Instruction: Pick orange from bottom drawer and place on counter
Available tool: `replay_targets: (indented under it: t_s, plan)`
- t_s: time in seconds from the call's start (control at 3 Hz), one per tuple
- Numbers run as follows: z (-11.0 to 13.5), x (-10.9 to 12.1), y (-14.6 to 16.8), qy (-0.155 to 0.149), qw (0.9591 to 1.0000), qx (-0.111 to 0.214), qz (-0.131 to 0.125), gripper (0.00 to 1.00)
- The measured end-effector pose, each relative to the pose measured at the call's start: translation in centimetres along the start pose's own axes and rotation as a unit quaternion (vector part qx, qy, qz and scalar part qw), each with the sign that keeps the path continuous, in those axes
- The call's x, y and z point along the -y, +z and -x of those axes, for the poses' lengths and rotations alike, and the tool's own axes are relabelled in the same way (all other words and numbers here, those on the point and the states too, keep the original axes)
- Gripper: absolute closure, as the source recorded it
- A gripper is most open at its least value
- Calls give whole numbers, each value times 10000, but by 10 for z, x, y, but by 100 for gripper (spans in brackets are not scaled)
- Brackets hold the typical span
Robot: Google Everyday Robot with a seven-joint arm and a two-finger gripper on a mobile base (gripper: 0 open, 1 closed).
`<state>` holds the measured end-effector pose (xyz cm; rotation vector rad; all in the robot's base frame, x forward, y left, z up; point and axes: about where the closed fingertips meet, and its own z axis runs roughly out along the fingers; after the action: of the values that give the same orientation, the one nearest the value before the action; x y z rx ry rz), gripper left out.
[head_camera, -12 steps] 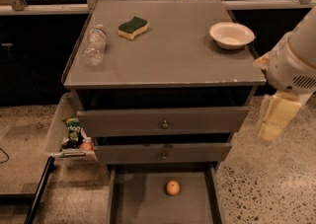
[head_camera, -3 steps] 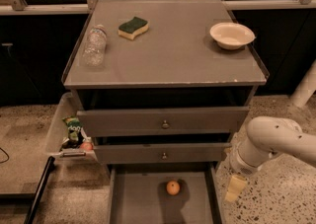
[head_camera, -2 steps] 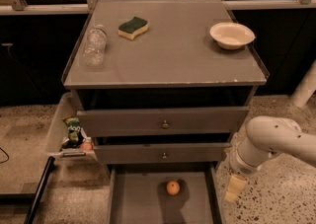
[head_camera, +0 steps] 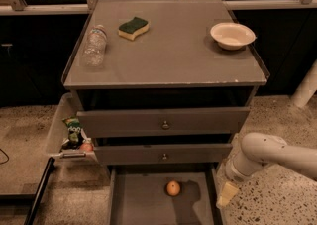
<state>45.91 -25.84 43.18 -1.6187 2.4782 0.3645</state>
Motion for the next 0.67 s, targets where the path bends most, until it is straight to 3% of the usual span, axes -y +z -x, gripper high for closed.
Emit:
replay_targets:
  t_s: [0.33, 0.67]
  plan:
    - [-15, 18, 54, 85, 9996, 250, 54, 0]
    - [-24, 24, 96, -66, 9987, 503, 82, 0]
